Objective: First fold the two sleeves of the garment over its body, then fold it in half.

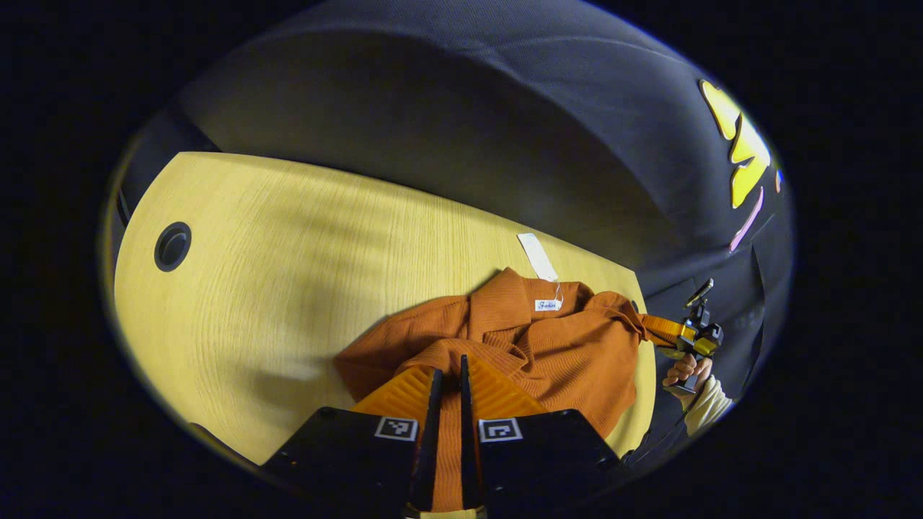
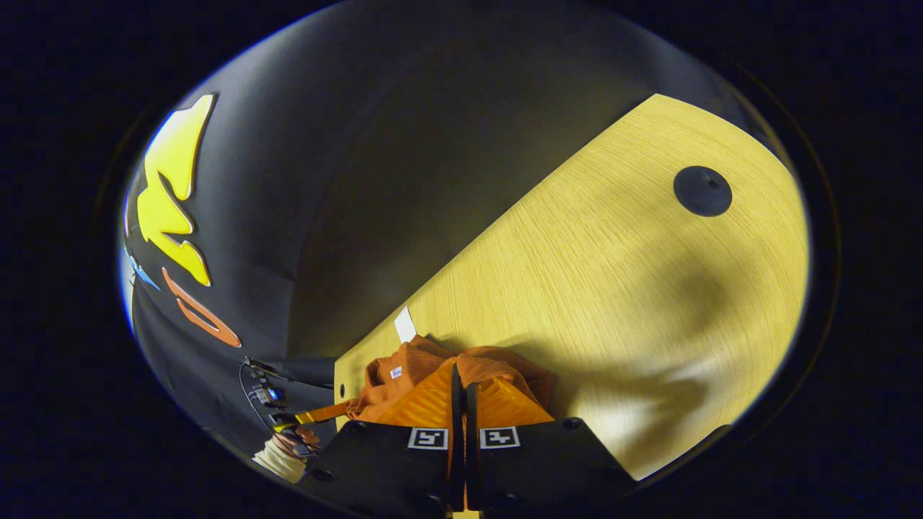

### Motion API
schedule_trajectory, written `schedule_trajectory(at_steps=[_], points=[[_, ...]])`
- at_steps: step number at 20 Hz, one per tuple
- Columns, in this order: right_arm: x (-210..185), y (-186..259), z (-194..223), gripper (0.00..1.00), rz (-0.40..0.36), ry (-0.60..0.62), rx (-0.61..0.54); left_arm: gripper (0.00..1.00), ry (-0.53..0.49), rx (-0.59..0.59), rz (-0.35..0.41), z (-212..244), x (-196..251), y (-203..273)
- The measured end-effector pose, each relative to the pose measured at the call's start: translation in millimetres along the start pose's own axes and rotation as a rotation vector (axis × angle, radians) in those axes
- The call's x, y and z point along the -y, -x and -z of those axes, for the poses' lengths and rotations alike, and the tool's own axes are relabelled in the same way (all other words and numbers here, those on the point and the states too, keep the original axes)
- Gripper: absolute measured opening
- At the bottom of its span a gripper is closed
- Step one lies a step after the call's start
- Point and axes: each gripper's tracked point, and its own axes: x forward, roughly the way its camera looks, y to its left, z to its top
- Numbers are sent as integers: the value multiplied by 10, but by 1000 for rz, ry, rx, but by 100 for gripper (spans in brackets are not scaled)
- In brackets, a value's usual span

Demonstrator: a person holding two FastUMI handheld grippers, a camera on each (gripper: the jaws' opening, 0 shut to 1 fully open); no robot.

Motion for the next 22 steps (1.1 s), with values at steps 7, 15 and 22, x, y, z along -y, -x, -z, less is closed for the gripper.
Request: schedule_trajectory(at_steps=[7,15,22], points=[[-76,-52,-31,11,-4,-87,3,31,-58,20,29,-36,133,66],[-308,39,-153,49,-23,-56,24,90,-74,60,14,-76,326,153],[-544,331,-520,65,6,-38,163,98,-136,204,-112,-268,381,540]])
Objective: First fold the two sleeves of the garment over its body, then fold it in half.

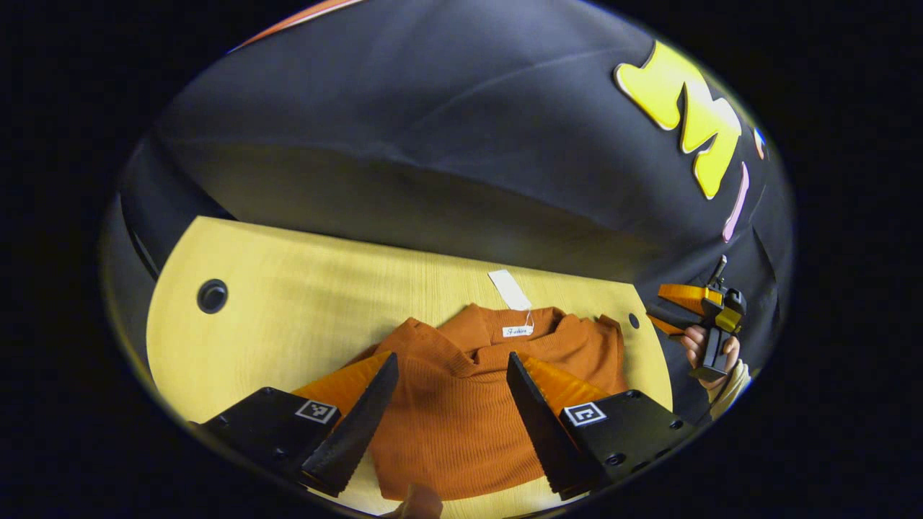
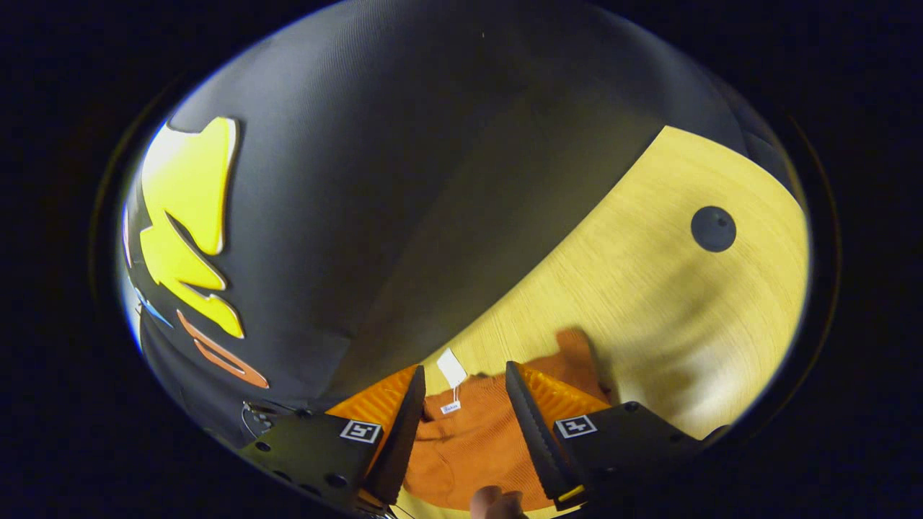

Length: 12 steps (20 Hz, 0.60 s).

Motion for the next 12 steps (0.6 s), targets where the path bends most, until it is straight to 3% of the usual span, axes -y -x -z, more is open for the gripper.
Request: schedule_trajectory(at_steps=[3,6,12], points=[[-170,267,-22,65,40,152,48,99,-47,101,-80,-148,-5,268],[-412,616,0,92,82,378,113,99,-71,195,-144,-252,53,629],[-859,1550,107,92,134,632,255,99,-214,492,-292,-491,419,1664]])
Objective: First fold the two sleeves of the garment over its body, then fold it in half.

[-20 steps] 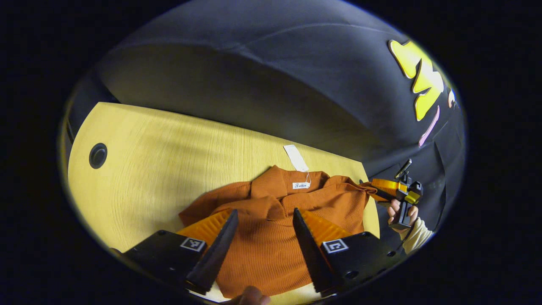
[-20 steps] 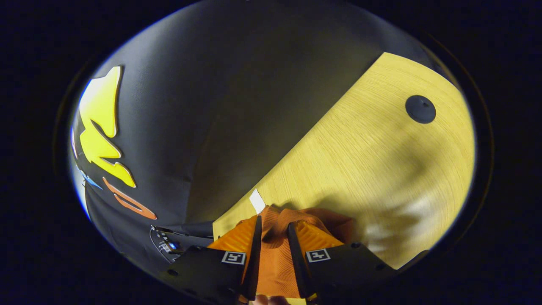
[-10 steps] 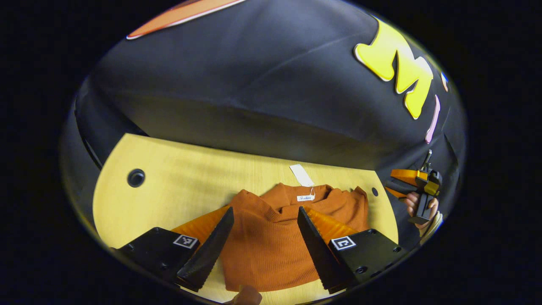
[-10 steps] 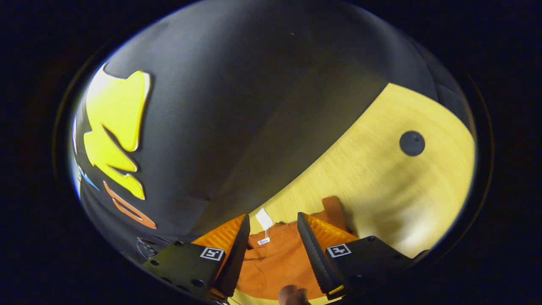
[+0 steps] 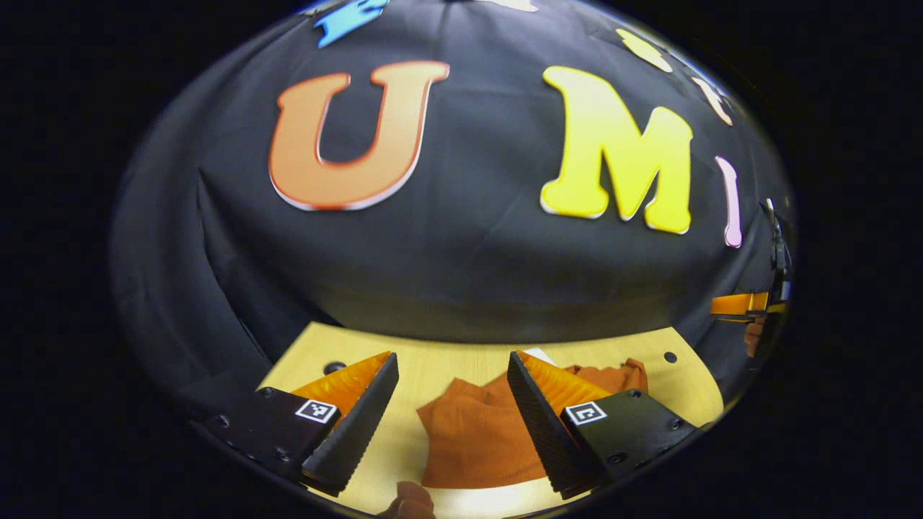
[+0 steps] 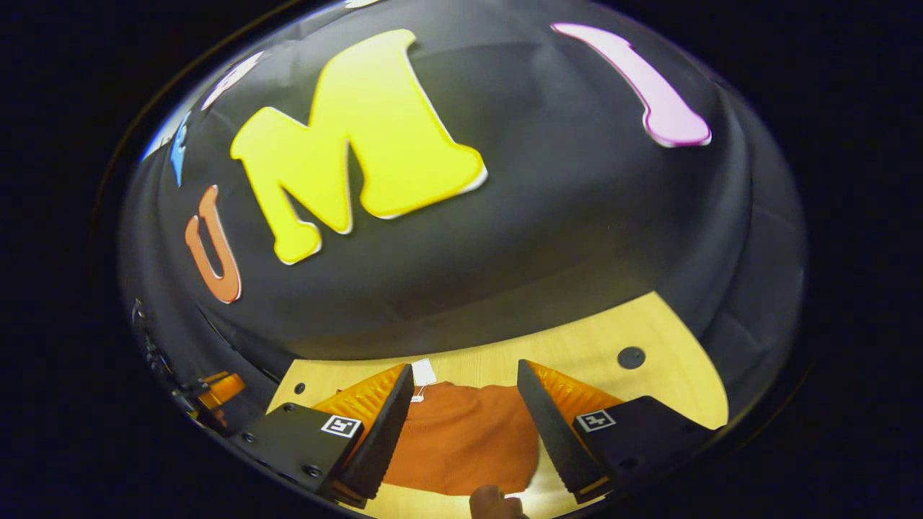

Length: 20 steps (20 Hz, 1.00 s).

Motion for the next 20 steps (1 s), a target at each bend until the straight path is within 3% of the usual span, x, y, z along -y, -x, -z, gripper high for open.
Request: schedule_trajectory(at_steps=[1,2,5,6,8,11,13,14,17,18,20], points=[[-97,172,-18,87,-5,16,23,99,-19,40,-11,-104,65,185],[-169,335,-6,94,-12,35,35,99,-36,81,-29,-185,117,384],[-279,852,96,94,-40,85,88,98,-83,192,-71,-397,256,1012],[-319,1000,151,88,-57,92,99,98,-102,225,-96,-448,293,1225],[-389,1257,350,94,-107,123,94,100,-136,291,-123,-541,415,1599],[-372,1579,682,94,-119,182,54,99,-142,347,-126,-619,536,2096],[-412,1829,762,94,-127,163,62,94,-117,347,-64,-594,658,2330],[-401,1945,792,94,-114,158,71,99,-110,349,-56,-582,675,2448],[-410,2251,913,94,-77,132,86,98,-122,331,-53,-517,521,2688],[-427,2356,953,94,-65,125,96,94,-114,342,-59,-538,471,2774],[-489,2559,1013,94,-48,132,128,99,-79,369,-54,-559,413,2930]])
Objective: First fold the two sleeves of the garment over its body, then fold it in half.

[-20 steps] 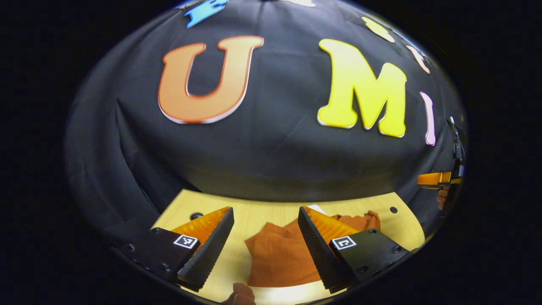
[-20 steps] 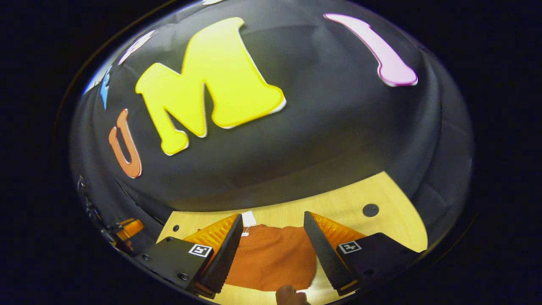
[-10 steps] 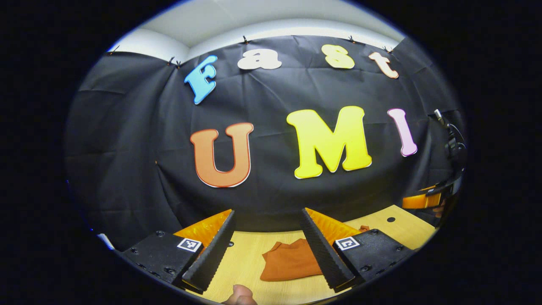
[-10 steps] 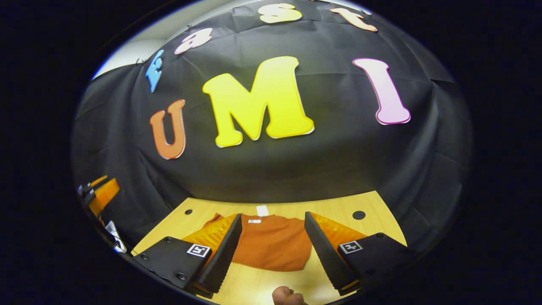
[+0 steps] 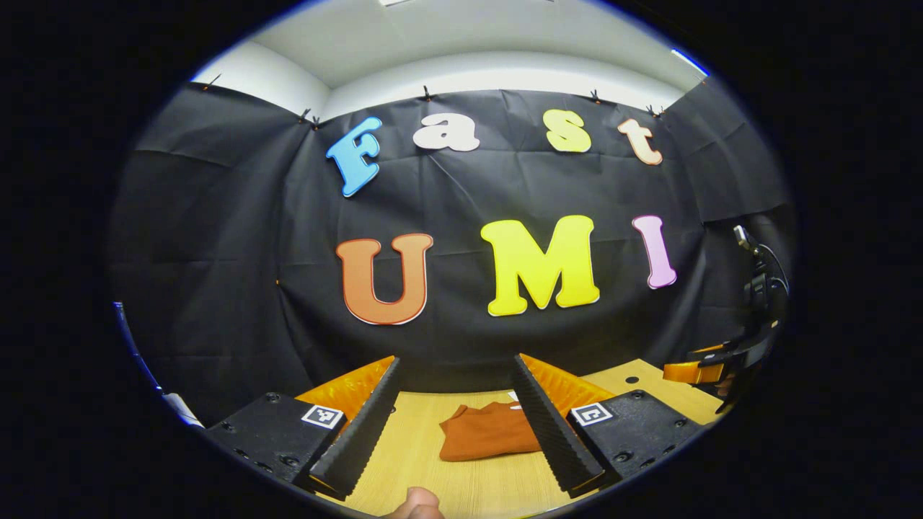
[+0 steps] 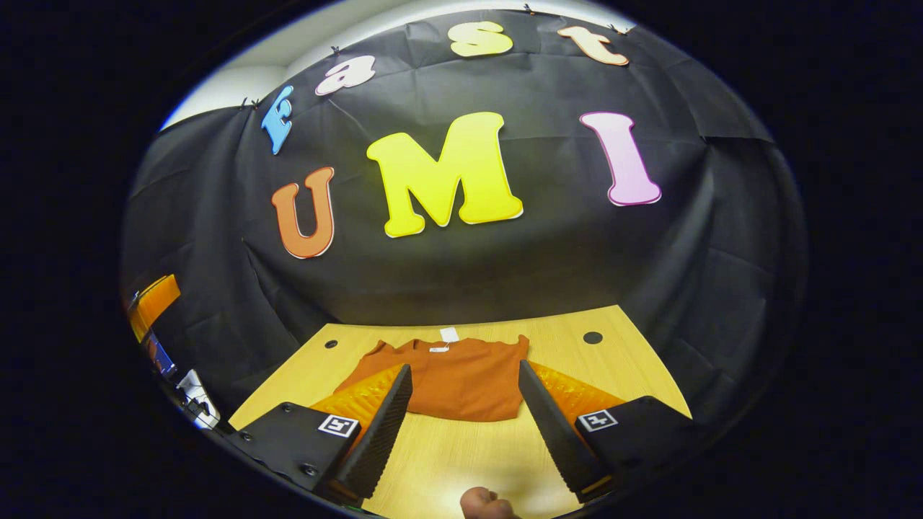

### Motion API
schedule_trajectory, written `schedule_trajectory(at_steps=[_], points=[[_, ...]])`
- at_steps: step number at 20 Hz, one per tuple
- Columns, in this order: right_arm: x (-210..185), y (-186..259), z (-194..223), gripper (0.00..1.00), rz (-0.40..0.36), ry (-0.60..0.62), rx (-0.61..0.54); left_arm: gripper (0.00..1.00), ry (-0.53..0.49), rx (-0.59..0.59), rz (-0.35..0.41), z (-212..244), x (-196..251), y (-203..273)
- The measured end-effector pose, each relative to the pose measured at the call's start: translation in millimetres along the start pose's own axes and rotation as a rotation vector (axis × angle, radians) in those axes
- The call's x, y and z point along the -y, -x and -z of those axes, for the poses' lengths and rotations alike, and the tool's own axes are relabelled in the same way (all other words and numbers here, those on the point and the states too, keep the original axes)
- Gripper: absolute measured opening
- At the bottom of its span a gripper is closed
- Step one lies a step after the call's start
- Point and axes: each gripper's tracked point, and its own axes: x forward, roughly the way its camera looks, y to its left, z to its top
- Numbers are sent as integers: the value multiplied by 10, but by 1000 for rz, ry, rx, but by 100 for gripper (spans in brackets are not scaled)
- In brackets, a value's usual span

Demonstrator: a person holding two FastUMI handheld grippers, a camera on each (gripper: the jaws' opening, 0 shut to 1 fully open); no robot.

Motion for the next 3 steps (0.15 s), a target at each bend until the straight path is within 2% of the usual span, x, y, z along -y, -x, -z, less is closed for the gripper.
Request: schedule_trajectory(at_steps=[3], points=[[-154,339,52,94,24,61,55,98,33,-30,-15,159,-104,165]])
